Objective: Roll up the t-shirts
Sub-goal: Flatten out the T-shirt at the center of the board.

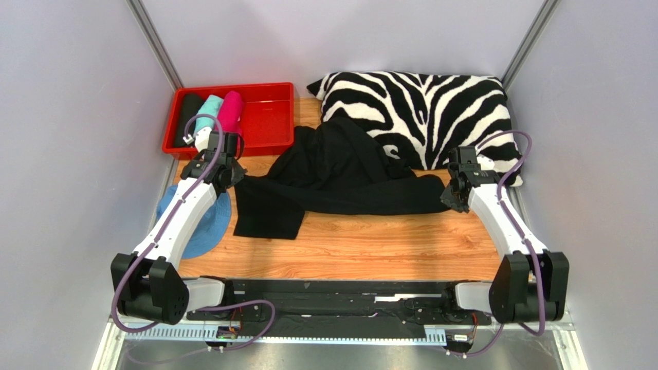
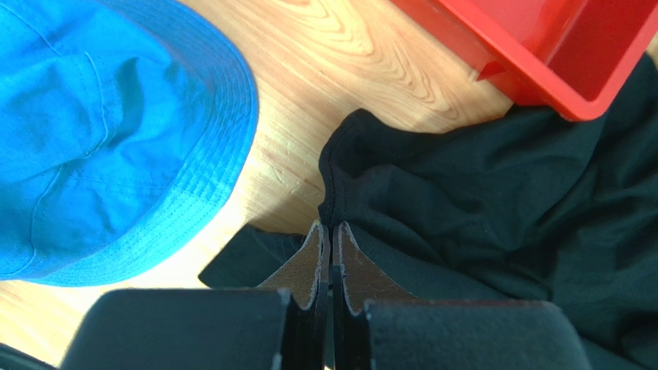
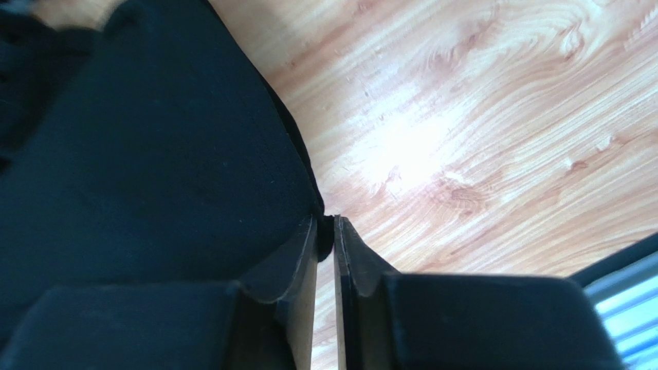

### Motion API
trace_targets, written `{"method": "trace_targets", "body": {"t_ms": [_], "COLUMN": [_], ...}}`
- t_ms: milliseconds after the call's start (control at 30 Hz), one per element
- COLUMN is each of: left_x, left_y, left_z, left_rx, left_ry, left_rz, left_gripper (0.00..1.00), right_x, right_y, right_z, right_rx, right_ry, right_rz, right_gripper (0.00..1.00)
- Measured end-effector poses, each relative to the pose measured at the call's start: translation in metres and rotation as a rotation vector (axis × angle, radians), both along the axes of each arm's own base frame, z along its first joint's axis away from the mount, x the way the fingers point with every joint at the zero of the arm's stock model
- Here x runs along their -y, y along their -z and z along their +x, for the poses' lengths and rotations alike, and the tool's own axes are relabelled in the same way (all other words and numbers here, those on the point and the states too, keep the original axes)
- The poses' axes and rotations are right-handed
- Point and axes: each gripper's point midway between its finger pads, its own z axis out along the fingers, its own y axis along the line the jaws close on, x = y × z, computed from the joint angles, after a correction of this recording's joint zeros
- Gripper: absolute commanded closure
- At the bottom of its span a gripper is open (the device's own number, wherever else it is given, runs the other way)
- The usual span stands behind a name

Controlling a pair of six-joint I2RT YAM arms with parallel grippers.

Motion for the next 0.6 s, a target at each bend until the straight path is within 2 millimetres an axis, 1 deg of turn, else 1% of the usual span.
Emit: {"method": "trace_targets", "body": {"t_ms": [100, 133, 233, 433, 533, 600], "left_x": [0.002, 0.002, 0.005, 0.007, 0.007, 0.008], "left_y": [0.003, 0.005, 0.007, 0.01, 0.014, 0.015], "left_z": [0.0, 0.0, 0.001, 0.002, 0.001, 0.0], "left_rx": [-0.009, -0.013, -0.019, -0.017, -0.024, -0.028], "left_ry": [0.006, 0.009, 0.016, 0.024, 0.026, 0.029], "left_rz": [-0.006, -0.008, -0.017, -0.026, -0.028, -0.03], "left_gripper": [1.0, 1.0, 1.0, 1.0, 1.0, 1.0], "right_x": [-0.003, -0.004, -0.008, -0.008, -0.009, -0.01], "right_y": [0.021, 0.028, 0.04, 0.048, 0.059, 0.064], "right_z": [-0.004, -0.006, -0.01, -0.028, -0.037, -0.039], "right_rx": [-0.092, -0.123, -0.164, -0.157, -0.155, -0.154], "right_ry": [-0.013, -0.016, -0.022, -0.005, 0.011, 0.015], "right_rz": [0.01, 0.016, 0.037, 0.045, 0.057, 0.066], "right_gripper": [0.5, 0.5, 0.5, 0.53, 0.52, 0.52]}}
